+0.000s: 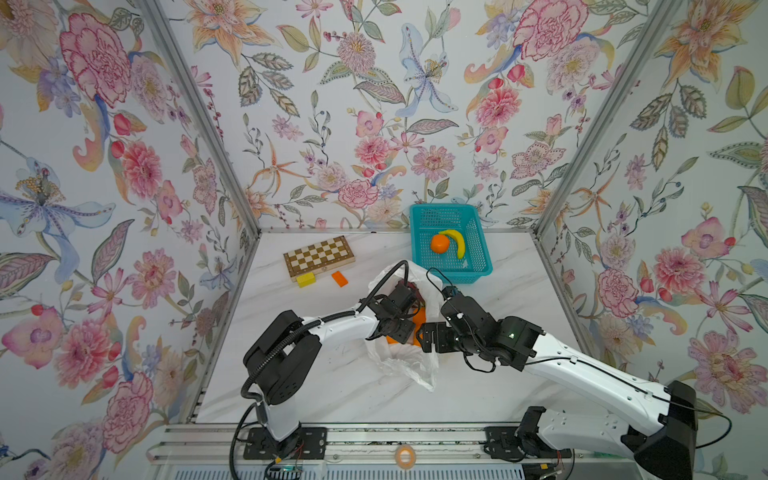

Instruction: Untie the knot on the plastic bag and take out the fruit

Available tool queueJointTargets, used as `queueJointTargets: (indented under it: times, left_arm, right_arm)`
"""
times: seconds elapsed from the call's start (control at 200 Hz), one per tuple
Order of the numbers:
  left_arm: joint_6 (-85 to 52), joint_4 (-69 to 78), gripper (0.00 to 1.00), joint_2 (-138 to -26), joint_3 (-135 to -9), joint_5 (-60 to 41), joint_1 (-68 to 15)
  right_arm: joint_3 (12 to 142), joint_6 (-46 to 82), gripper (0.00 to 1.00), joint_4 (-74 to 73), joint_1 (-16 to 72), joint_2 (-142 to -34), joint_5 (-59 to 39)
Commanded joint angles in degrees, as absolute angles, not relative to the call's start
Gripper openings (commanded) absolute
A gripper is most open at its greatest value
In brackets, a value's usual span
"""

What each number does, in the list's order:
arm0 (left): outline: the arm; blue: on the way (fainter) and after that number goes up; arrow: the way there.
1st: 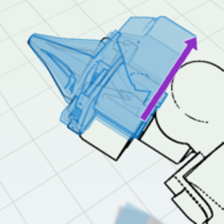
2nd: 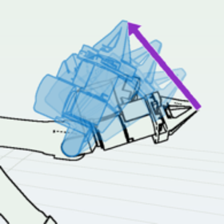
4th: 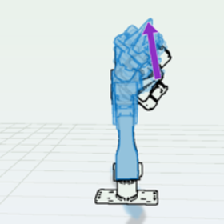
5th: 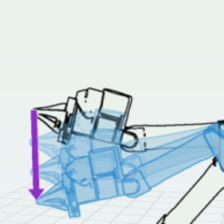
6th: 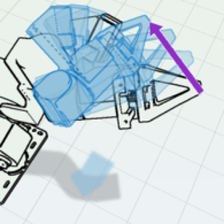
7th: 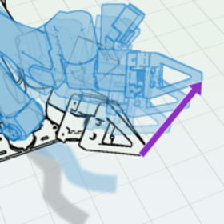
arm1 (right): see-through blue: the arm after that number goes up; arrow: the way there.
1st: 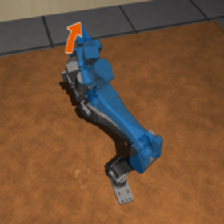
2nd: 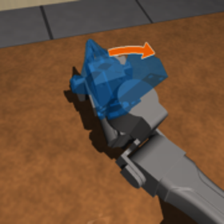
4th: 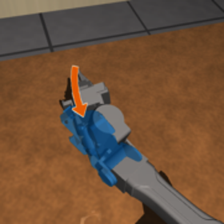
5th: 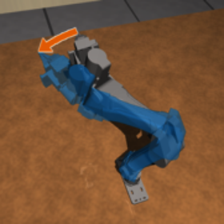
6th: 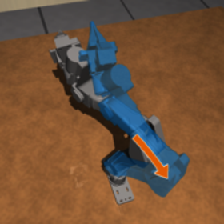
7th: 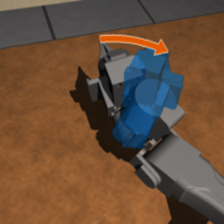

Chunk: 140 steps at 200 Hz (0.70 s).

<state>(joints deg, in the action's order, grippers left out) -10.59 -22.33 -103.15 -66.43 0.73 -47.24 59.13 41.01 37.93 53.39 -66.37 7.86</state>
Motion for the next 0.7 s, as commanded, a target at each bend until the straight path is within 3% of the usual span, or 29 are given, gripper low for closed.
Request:
queueJointTargets:
  times: [0.0, 0.4, 0.696]
  left_arm:
    - [-9.66, -25.38, 0.71, -105.01, -67.57, 1.63, -46.84]
    - [-11.3, -24.62, 0.56, -103.57, -65.9, 0.93, -46.78]
    - [-12.3, -22.18, 0.54, -96.46, -62.46, 1.38, -46.45]
  right_arm:
    - [62.7, 40.63, 0.99, 39.26, 52.38, -64.95, 9.76]
    - [65.39, 40.36, 0.99, 36.26, 49.59, -65.48, 4.23]
    - [62.81, 45.98, 0.99, 30.34, 42.69, -62.98, -1.47]
